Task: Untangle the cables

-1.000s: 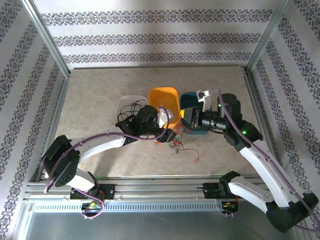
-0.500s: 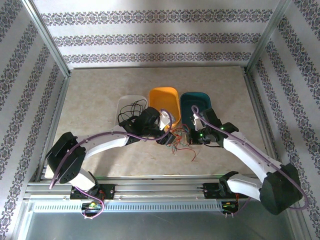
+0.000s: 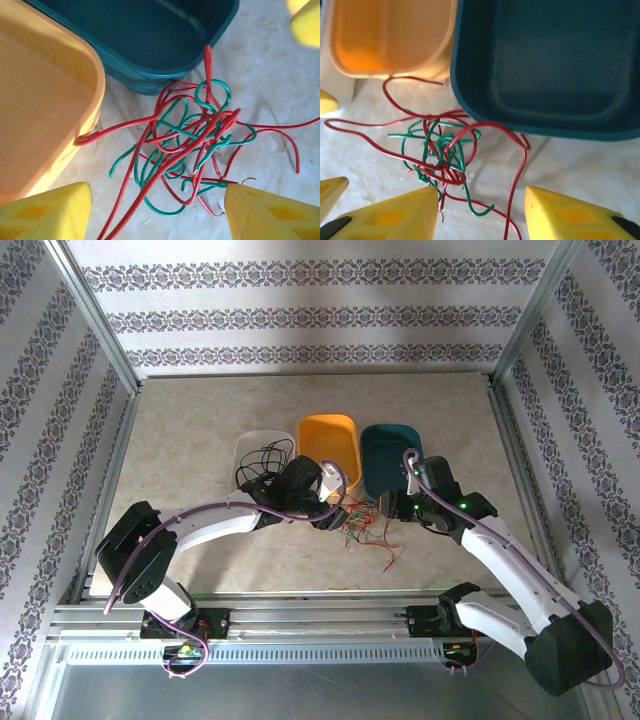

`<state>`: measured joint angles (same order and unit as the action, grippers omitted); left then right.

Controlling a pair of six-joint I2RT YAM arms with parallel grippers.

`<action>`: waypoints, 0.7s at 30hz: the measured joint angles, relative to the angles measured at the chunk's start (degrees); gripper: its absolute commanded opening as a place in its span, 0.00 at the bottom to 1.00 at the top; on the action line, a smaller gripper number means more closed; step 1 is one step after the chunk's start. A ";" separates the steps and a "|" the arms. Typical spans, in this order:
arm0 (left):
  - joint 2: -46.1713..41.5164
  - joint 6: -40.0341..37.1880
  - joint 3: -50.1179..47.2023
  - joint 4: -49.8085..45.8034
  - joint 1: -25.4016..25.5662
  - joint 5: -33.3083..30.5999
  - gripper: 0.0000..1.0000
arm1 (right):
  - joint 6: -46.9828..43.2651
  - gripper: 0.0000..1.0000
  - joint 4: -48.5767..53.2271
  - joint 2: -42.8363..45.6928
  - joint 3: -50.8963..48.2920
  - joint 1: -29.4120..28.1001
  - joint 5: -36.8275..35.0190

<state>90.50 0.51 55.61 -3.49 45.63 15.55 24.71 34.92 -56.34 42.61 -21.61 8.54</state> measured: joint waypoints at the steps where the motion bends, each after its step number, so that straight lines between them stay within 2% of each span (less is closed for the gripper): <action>1: 0.04 -0.24 0.00 0.00 0.00 -0.52 0.70 | 0.00 0.49 -0.04 0.46 0.00 0.46 -0.11; 11: 2.23 -2.08 0.00 0.07 -0.74 -5.64 0.70 | -0.04 0.49 0.00 0.70 0.00 2.05 -0.15; 14: 3.93 -2.80 0.00 0.17 -0.74 -7.65 0.66 | -0.04 0.49 0.00 0.68 0.00 2.80 -0.13; 15: 4.46 -2.99 0.00 0.33 -0.74 -8.24 0.61 | -0.04 0.49 0.00 0.68 0.00 2.99 -0.11; 21: 6.29 -4.13 0.00 2.25 -0.74 -9.60 0.10 | -0.04 0.49 -0.48 0.42 0.00 3.87 0.37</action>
<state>96.79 -3.62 55.61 -1.23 44.88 5.96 24.67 34.44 -55.92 42.61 -17.74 8.91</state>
